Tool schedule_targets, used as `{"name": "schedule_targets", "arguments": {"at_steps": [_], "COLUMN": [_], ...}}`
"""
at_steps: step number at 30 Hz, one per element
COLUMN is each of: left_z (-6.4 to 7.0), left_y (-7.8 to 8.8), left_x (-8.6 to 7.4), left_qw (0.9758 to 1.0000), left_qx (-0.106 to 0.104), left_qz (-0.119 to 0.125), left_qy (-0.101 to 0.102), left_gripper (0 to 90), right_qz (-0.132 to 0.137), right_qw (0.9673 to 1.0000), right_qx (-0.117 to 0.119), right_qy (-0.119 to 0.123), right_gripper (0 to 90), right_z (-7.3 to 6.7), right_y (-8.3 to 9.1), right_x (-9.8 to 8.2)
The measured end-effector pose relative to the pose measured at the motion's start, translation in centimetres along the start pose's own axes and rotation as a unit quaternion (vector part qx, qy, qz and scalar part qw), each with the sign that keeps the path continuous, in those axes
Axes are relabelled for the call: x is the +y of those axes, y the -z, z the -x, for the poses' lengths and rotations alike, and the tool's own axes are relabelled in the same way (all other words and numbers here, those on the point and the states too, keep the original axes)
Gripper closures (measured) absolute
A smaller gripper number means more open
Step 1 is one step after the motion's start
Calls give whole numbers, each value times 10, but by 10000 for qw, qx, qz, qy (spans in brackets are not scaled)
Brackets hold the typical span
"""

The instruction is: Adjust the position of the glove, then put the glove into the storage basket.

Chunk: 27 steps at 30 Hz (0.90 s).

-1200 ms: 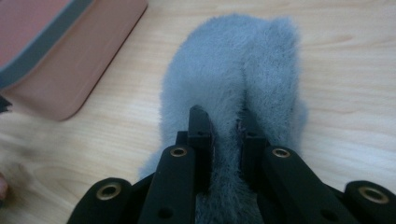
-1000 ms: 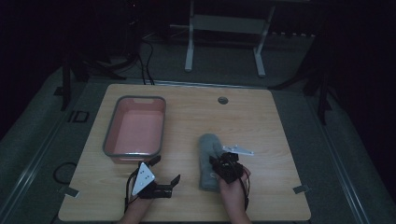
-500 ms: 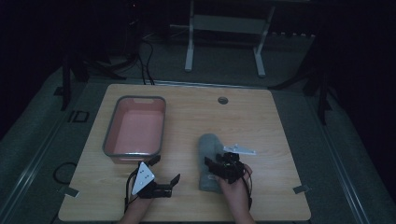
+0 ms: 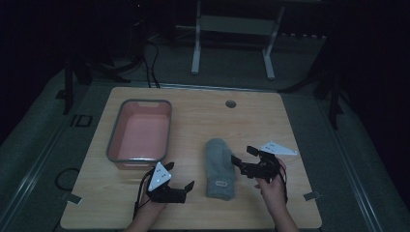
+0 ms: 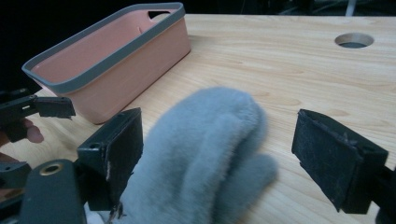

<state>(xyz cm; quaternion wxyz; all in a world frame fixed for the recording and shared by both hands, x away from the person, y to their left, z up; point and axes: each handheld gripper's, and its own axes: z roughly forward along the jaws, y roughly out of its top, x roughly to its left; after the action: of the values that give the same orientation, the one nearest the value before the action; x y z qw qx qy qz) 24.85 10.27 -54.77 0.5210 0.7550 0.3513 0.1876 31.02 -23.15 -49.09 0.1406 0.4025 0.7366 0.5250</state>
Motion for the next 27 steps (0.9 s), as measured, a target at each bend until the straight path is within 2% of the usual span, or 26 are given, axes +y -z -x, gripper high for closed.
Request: {"name": "schedule_targets", "arguments": {"at_steps": [2, 3, 4, 6, 7, 8, 9, 10, 11, 14, 15, 16, 18, 19, 20, 22, 24, 25, 27], "left_z": [3, 3, 5, 6, 7, 7, 7, 6, 5, 2, 2, 0, -1, -2, -3, -4, -6, -6, -7], "left_y": [-5, -5, -11, -19, -22, -26, -30, -35, -42, -58, -58, -69, -78, -83, -87, -92, -97, -97, -102], "left_x": [7, 7, 16, 27, 31, 37, 40, 44, 48, 54, 54, 57, 57, 57, 56, 54, 52, 52, 49], "left_qw": [9998, 9998, 9994, 9990, 9990, 9987, 9985, 9984, 9978, 9961, 9961, 9943, 9917, 9895, 9882, 9867, 9842, 9842, 9826], "left_qx": [-161, -161, -277, -328, -324, -369, -374, -369, -457, -467, -467, -347, -281, -232, -230, -169, -267, -267, -301], "left_qz": [-122, -122, -207, -303, -307, -337, -363, -398, -439, -647, -647, -883, -1123, -1310, -1386, -1473, -1559, -1559, -1650], "left_qy": [37, 37, 96, 84, 94, 127, 136, 159, 181, 389, 389, 488, 557, 561, 615, 670, 789, 789, 805], "left_gripper": [22, 22, 22, 23, 29, 47, 50, 51, 62, 88, 116, 116, 151, 167, 168, 201, 201, 201, 201], "right_qz": [73, -83, -312, -618, -681, -633, -559, -600, -676, -896, -896, -978, -1303, -1410, -1466, -1639, -1713, -1758, -1763], "right_qw": [9999, 10000, 9994, 9976, 9967, 9968, 9975, 9974, 9970, 9953, 9953, 9944, 9904, 9888, 9877, 9845, 9827, 9818, 9814], "right_qx": [80, 41, -137, -184, -98, -79, -127, -106, -118, -183, -183, -240, -301, -318, -316, -297, -338, -259, -183], "right_qy": [5, 22, 4, -245, -428, -474, -422, -388, -367, -318, -318, -324, -346, -366, -444, -555, -616, -665, -740], "right_gripper": [171, 155, 155, 119, 118, 114, 110, 111, 121, 230, 230, 302, 426, 431, 439, 448, 429, 426, 421], "right_z": [5, 7, 10, 13, 15, 15, 12, 10, 8, 3, 3, 2, 2, 3, 5, 9, 12, 14, 17], "right_y": [4, 4, 5, 4, 2, 1, -1, -3, -9, -26, -26, -31, -44, -46, -47, -47, -47, -47, -49], "right_x": [-5, -6, -8, -9, -9, -8, -8, -7, -7, -8, -8, -10, -17, -21, -24, -30, -34, -36, -39]}}
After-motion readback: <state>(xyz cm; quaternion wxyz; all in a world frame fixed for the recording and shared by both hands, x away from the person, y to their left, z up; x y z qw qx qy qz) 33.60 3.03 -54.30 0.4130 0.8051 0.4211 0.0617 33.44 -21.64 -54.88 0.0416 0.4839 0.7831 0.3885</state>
